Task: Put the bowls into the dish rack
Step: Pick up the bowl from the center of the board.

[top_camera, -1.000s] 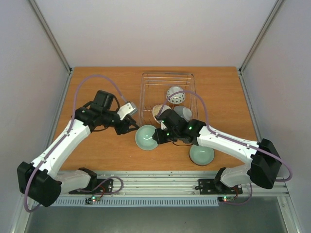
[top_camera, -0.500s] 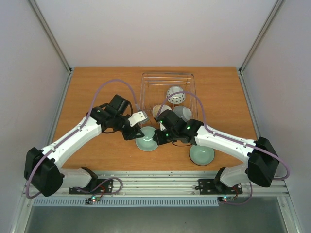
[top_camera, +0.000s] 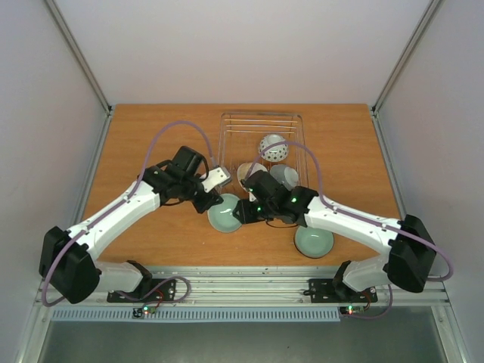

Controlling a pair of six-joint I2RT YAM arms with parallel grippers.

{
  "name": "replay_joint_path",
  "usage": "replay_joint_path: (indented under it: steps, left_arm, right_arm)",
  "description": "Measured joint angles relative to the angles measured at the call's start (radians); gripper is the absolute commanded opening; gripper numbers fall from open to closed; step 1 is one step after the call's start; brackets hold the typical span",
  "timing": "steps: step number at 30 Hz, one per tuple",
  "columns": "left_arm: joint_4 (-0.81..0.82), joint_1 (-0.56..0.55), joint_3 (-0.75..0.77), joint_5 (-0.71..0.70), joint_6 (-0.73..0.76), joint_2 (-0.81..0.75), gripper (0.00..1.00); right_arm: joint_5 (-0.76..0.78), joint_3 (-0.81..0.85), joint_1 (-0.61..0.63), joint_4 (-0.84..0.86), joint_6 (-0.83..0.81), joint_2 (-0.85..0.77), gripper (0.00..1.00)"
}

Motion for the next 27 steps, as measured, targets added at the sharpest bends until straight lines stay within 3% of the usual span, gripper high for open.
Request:
replay_joint_path:
  steps: [4, 14, 18, 27]
  left_arm:
    - [-0.053, 0.005, -0.027, 0.077, 0.086, -0.017, 0.0]
    - [-0.1, 0.049, -0.044, 0.293, 0.173, -0.107, 0.0]
    - [-0.095, 0.114, -0.053, 0.345, 0.177, -0.127, 0.0]
    - [-0.062, 0.164, -0.081, 0.393, 0.175, -0.15, 0.0]
  right_arm:
    - [-0.044, 0.0, 0.002, 0.043, -0.071, -0.086, 0.7]
    - [-0.08, -0.054, 0.002, 0.123, -0.085, -0.253, 0.81]
    - [-0.103, -0.096, 0.002, 0.163, -0.058, -0.272, 0.98]
    - [-0.201, -0.202, 0.002, 0.309, 0.034, -0.297, 0.99]
